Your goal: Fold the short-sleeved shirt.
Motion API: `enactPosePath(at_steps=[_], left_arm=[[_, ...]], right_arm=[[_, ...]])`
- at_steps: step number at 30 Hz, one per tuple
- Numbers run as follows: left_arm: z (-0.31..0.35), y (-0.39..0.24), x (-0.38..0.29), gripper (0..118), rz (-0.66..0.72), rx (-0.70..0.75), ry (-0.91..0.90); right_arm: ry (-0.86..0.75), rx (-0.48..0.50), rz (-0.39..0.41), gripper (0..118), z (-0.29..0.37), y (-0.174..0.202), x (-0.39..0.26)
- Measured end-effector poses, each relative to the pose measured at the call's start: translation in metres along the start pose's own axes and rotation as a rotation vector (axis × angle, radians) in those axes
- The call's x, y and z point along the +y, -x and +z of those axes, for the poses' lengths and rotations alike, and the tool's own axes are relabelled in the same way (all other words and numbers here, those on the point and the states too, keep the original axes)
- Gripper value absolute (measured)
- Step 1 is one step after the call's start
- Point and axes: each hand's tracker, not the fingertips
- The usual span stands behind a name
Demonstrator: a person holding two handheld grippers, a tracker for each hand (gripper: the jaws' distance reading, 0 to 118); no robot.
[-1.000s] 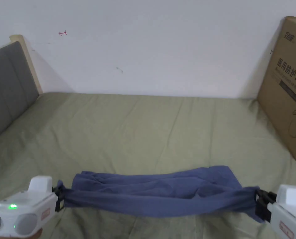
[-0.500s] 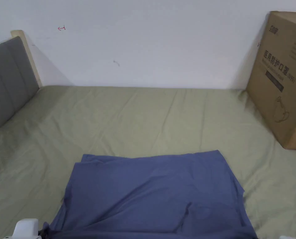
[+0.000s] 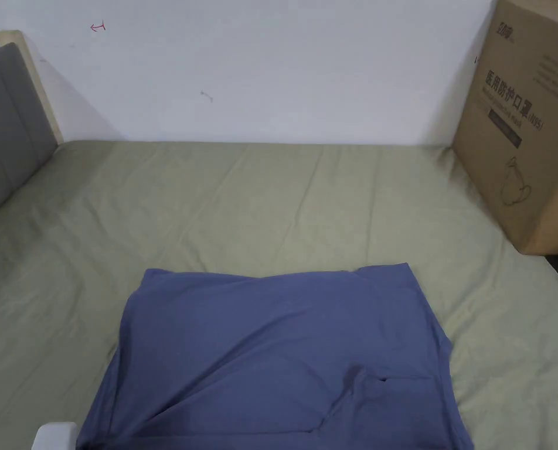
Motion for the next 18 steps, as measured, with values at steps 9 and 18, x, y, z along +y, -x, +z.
enactPosePath(at_steps=[9, 18], left_arm=[[0.063, 0.01, 0.039, 91, 0.232, -0.12, -0.16], [0.159, -0.025, 0.11, 94, 0.107, -0.114, -0.613]], right_arm=[[-0.227, 0.009, 0.075, 89, 0.069, 0.021, 0.044], [-0.715, -0.003, 0.179, 89, 0.179, 0.08, 0.115]])
